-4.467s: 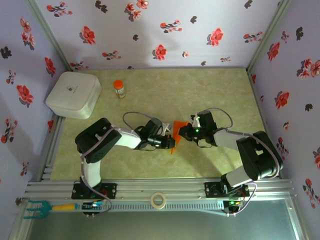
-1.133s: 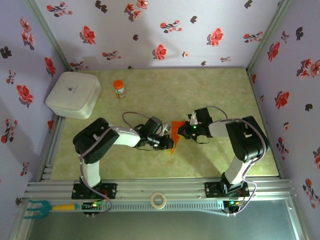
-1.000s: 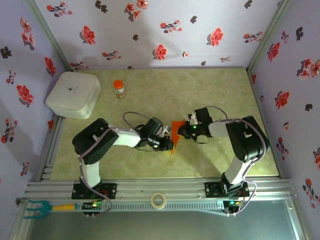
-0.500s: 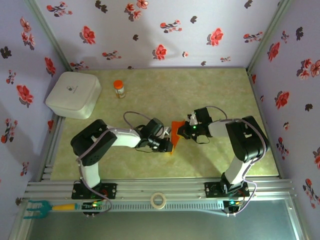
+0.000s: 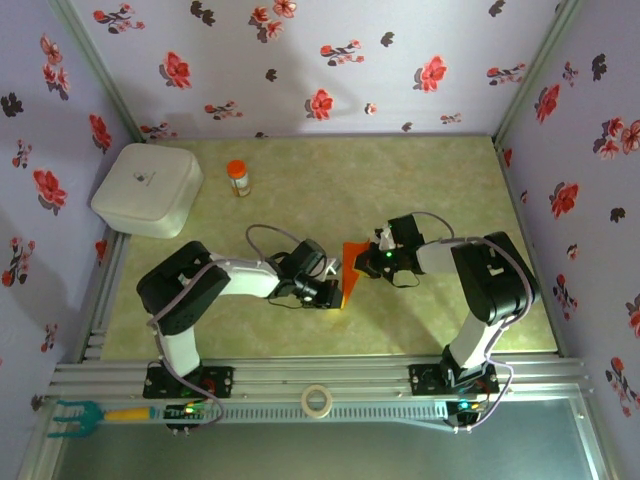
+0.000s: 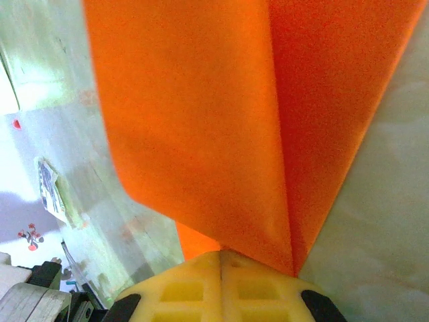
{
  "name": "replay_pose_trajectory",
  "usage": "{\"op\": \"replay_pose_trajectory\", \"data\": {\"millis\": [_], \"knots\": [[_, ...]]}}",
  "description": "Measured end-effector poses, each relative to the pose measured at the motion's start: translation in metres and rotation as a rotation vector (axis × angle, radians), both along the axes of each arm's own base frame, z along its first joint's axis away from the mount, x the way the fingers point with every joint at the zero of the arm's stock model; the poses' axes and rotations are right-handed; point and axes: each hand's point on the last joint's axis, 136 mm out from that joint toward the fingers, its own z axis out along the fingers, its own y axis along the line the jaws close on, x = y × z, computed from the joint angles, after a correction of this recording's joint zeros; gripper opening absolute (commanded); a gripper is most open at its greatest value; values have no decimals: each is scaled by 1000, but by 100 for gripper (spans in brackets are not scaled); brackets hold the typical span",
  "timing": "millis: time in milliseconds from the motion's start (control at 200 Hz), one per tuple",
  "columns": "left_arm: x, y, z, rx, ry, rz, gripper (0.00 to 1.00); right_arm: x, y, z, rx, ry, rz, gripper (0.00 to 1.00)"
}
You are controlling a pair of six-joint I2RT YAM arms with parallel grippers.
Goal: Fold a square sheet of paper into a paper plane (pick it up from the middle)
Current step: Fold the wing for the fifth time at the center of the table.
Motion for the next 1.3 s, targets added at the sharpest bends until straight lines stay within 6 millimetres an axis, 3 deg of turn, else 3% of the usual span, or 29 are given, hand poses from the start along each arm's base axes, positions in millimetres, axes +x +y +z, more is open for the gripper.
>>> {"op": "replay_pose_trajectory", "data": {"millis": [130,175,210,275,340,395,570,735,780,900,1060,1185,1300], "knots": [[0,0,0,1,-1,0,0,0,0,0,0,0,0,5],[0,0,0,2,-2,0,10,0,0,0,0,0,0,5],[0,0,0,2,-4,-2,11,0,0,0,0,0,0,5],[-1,-1,1,2,-5,-6,10,0,0,0,0,0,0,5],[-4,1,0,12,-2,-13,0,0,0,0,0,0,0,5],[-5,1,0,15,-5,-16,0,0,0,0,0,0,0,5],[-10,3,2,24,-5,-25,19,0,0,0,-1,0,-1,5],[-25,12,12,47,6,-41,21,1,0,0,-2,-2,-2,5],[-24,13,18,45,-5,-36,17,1,0,0,-2,-2,-2,5],[-16,13,37,13,-51,-11,0,1,0,0,-3,-2,-2,5],[2,2,54,-38,-86,19,0,1,0,0,-3,-2,-2,5],[25,-22,66,-93,-114,26,0,1,0,0,-4,-3,-3,5],[43,-43,64,-117,-120,27,0,2,-1,0,-6,-5,-4,5]]}}
